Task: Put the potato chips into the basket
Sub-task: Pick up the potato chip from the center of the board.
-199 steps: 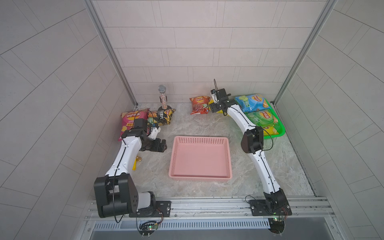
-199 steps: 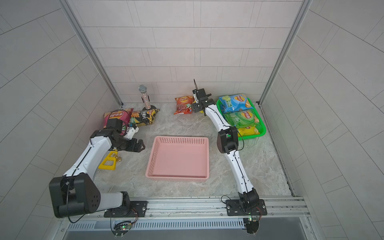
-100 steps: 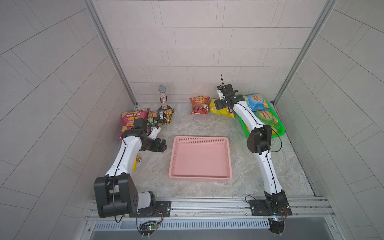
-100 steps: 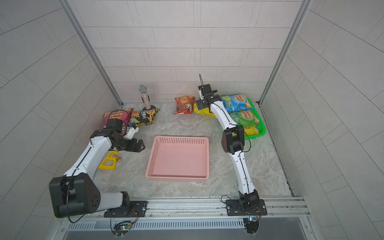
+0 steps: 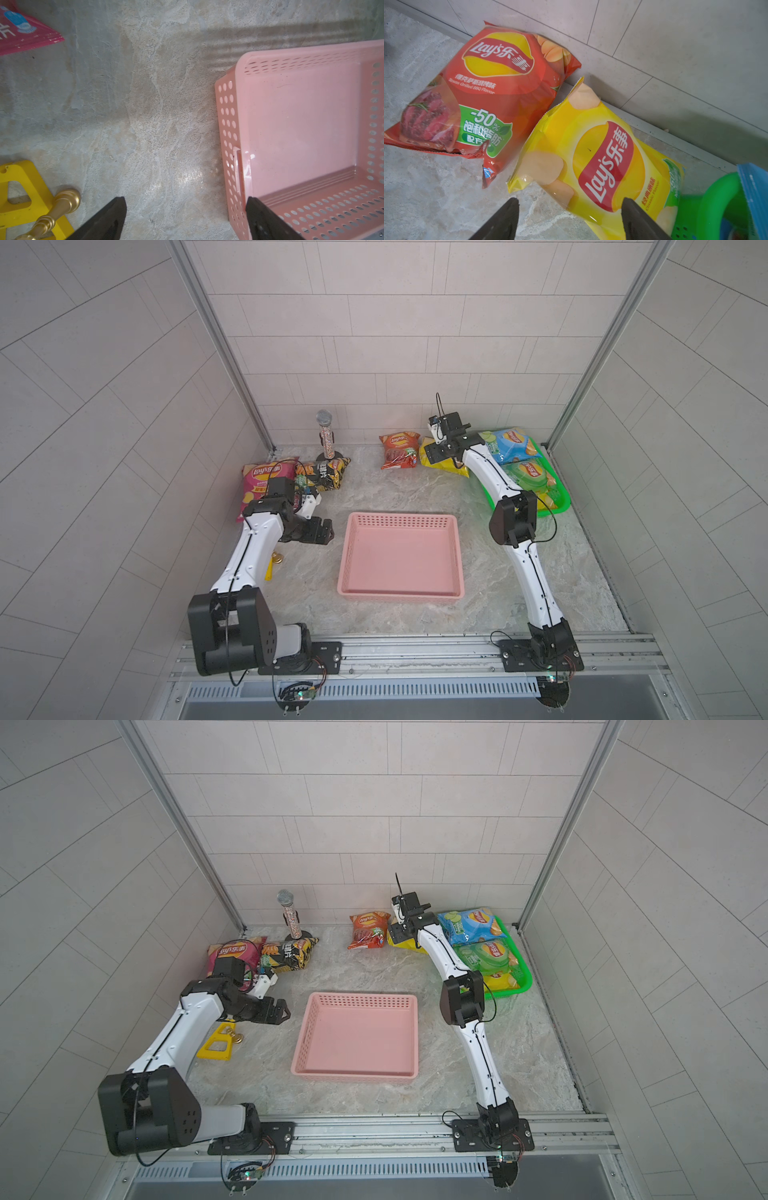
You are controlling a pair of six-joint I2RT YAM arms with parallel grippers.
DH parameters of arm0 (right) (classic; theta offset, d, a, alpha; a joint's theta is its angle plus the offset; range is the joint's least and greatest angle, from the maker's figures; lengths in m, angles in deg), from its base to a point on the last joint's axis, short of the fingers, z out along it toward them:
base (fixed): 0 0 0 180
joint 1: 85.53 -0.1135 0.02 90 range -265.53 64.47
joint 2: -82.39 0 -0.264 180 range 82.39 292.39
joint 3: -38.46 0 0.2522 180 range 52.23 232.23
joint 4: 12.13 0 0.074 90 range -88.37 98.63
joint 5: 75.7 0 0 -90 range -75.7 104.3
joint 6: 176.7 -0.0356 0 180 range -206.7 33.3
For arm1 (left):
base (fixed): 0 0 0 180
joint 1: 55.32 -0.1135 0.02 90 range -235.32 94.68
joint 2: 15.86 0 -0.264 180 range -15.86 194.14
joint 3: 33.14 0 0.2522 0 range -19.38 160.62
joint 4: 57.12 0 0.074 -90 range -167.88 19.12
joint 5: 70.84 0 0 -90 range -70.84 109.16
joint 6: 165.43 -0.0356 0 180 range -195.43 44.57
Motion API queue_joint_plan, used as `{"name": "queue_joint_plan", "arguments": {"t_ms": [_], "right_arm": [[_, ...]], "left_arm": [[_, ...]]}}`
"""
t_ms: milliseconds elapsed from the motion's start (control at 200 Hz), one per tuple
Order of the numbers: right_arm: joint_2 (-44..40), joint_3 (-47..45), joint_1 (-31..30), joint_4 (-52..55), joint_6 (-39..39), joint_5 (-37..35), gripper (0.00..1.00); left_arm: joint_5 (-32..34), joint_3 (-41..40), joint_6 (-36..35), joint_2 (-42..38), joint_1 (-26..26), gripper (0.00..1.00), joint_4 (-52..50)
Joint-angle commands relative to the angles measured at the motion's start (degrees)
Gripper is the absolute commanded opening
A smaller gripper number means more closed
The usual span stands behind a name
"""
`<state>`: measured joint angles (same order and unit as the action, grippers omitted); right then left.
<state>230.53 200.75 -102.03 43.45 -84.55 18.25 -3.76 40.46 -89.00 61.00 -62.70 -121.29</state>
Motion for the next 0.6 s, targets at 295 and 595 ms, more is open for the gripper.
{"name": "queue_joint_plan", "arguments": {"t_ms": [295, 595], "right_arm": [[3.2, 1.0, -0.9, 0.5, 1.8, -1.7, 0.74], [4.3, 1.0, -1.3, -0.4, 2.1, -2.3, 0.61]], "left_arm": [[-0.1, -0.2, -0.4, 0.6, 0.0, 0.97, -0.7], [0.1, -0.1, -0.5, 0.6, -0.1, 0.97, -0.7]]}}
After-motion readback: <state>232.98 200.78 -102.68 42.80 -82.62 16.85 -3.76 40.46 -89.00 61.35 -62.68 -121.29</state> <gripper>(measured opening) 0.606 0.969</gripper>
